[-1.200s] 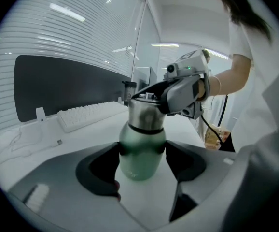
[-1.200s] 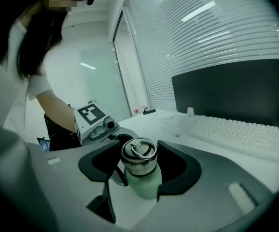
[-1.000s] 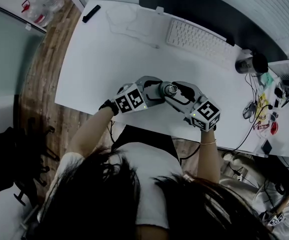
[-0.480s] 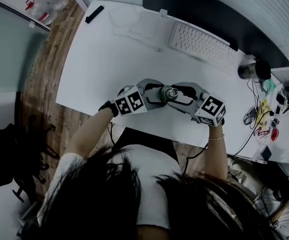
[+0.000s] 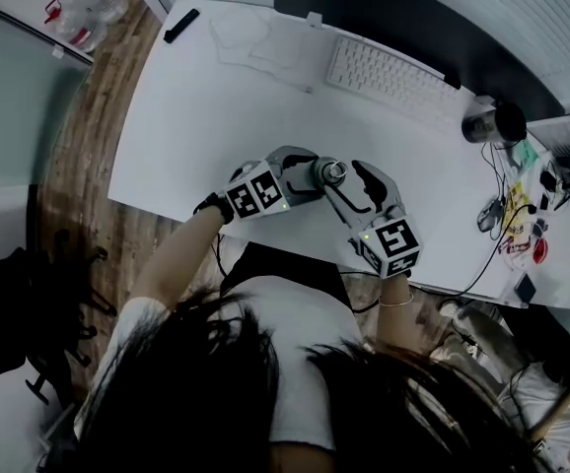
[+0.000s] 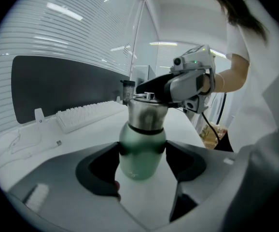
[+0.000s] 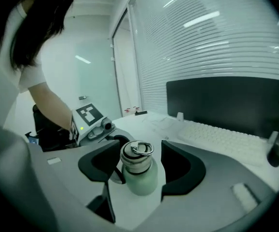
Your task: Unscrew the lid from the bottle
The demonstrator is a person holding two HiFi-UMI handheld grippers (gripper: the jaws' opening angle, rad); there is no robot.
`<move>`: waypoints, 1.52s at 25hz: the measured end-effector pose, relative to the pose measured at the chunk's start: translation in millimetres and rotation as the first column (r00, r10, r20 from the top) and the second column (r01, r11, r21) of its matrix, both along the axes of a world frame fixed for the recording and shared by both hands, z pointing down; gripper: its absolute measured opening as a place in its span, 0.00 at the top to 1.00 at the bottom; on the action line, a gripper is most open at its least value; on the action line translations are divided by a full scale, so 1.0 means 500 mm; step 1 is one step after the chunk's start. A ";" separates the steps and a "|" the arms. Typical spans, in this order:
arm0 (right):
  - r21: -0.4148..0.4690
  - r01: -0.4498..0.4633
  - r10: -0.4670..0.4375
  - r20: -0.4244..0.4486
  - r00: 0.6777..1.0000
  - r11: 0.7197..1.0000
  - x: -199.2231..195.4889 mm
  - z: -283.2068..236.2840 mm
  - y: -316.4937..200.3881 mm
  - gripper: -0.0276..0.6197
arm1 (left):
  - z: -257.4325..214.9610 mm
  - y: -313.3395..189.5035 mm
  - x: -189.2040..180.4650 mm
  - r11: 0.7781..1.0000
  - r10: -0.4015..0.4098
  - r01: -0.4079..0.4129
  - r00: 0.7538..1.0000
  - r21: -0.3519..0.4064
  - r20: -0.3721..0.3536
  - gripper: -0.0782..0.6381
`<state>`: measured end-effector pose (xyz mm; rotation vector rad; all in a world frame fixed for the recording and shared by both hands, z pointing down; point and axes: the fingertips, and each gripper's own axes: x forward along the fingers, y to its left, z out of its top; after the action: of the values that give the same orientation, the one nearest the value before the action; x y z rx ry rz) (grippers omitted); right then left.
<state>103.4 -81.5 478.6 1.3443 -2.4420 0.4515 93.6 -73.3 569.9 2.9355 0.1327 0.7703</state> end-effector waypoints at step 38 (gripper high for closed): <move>-0.001 0.328 -0.328 -0.017 0.945 0.945 -0.034 0.029 -0.015 0.57 | -0.001 -0.003 0.005 1.000 -0.003 0.003 1.000 -0.002 -0.007 0.40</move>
<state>86.2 -89.3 493.2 0.9087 -2.5840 0.3507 96.4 -74.7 569.3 2.9358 0.1295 0.7585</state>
